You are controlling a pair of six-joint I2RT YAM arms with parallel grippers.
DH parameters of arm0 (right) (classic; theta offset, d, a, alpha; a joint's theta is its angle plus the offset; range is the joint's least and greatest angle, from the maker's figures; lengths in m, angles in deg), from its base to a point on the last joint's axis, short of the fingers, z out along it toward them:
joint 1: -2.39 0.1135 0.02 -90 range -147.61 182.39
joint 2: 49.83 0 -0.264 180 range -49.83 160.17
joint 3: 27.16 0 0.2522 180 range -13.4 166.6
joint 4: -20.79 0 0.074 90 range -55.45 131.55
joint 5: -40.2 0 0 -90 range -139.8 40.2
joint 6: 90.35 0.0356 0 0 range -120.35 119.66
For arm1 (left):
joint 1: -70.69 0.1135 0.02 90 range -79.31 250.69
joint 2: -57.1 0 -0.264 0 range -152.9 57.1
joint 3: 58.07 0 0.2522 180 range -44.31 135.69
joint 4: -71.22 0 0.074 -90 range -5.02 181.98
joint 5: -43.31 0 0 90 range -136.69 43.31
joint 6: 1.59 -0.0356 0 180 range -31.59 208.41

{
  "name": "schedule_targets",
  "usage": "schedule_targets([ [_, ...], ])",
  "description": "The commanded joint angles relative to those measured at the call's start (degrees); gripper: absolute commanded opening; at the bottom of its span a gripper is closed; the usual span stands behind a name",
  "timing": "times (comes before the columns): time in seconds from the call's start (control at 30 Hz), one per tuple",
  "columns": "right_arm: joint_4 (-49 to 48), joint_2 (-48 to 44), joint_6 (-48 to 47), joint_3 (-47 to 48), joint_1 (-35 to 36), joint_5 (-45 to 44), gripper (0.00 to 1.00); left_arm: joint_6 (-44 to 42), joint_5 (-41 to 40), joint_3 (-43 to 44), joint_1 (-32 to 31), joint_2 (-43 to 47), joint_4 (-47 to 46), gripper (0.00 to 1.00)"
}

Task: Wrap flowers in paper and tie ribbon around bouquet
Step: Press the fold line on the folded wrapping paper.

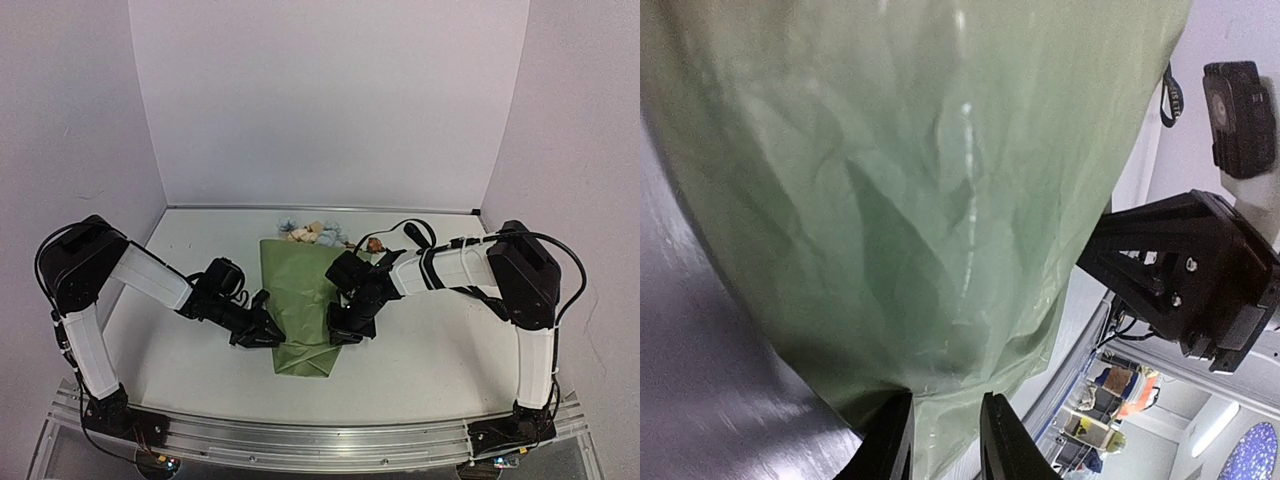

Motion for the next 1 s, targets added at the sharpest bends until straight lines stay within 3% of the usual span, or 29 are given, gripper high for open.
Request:
schedule_targets([
  [0.0,3.0,2.0,-1.2,-0.1,-0.1,-1.6,0.13,0.9,-2.7,2.9,1.4,-2.1,0.0,0.27],
  [0.97,3.1,1.1,-2.5,-2.1,-0.3,-1.8,0.12,4.3,-2.8,18.8,11.8,-15.2,4.1,0.27],
])
